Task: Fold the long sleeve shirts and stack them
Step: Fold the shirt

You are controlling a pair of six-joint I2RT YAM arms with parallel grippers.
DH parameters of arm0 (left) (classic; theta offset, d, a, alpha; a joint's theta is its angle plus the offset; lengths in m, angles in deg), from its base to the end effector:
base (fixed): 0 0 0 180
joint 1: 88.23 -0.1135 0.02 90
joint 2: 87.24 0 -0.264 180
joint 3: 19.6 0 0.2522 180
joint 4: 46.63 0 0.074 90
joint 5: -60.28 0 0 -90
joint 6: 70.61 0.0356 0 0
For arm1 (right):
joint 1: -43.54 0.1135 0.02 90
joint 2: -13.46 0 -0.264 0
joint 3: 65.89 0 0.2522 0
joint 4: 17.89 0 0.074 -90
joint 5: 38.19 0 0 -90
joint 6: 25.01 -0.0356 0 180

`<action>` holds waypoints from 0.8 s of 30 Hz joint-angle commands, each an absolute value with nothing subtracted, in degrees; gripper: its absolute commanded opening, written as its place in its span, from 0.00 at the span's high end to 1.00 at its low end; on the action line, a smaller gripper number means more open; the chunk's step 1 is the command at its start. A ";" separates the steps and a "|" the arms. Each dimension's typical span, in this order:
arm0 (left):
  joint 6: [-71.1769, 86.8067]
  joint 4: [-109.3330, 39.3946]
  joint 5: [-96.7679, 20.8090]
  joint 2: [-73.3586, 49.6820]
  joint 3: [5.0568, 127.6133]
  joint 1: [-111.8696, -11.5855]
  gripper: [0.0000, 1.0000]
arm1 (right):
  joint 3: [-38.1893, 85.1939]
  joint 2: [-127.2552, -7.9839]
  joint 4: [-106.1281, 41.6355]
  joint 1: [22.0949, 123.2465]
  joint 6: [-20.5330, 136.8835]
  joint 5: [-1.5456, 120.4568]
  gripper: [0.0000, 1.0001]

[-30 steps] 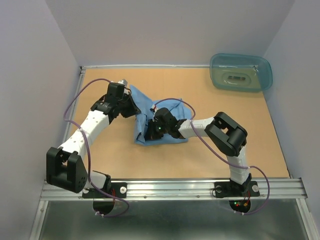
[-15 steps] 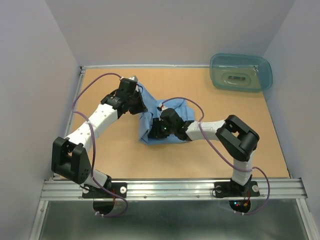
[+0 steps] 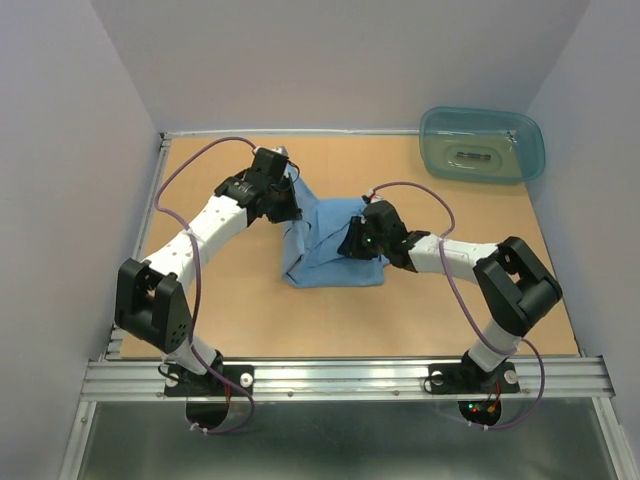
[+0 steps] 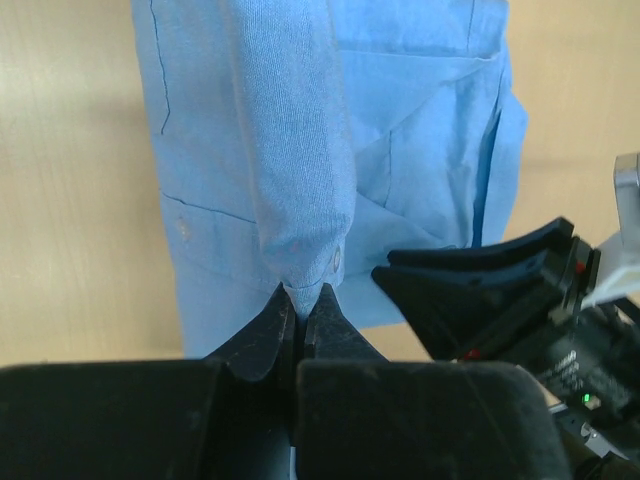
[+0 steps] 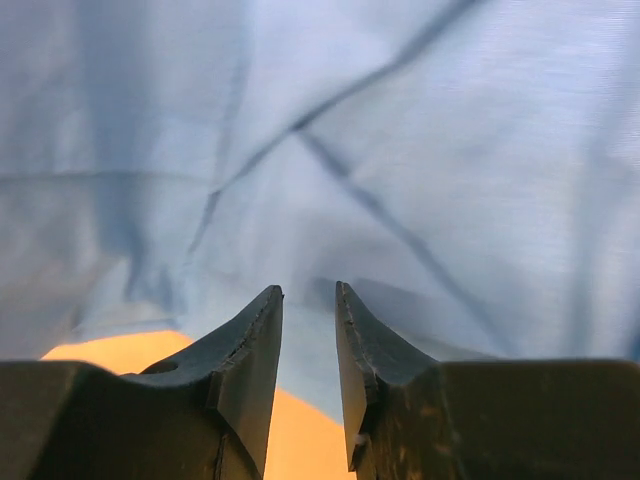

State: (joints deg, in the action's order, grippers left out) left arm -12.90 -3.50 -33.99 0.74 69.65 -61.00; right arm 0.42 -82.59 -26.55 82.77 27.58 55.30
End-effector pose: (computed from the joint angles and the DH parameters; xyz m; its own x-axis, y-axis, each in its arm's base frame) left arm 0.3050 -0.1599 0.3099 -0.7717 -0.2020 -0.6031 0.1104 0.8912 -0.4399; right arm 0.2718 0.2247 0.1829 -0.7881 0.1394 -0.5995 -0.2385 0.8288 0.5061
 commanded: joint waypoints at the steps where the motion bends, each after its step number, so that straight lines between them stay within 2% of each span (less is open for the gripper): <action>1: -11.98 -2.90 -33.15 2.05 73.79 -59.05 1.00 | -1.94 -80.41 -27.34 78.97 24.57 55.85 0.67; 15: -15.50 -2.54 -32.71 10.30 80.47 -50.97 1.00 | -3.62 -86.73 -24.18 76.06 19.11 61.83 0.72; 24: -16.64 -3.77 -33.94 15.49 85.13 -46.84 1.00 | -3.70 -85.50 -23.92 76.06 19.81 60.69 0.72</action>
State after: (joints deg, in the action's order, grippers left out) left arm -15.76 -2.58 -32.90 14.34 81.06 -48.55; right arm -2.48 -86.33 -26.50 76.49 19.74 61.25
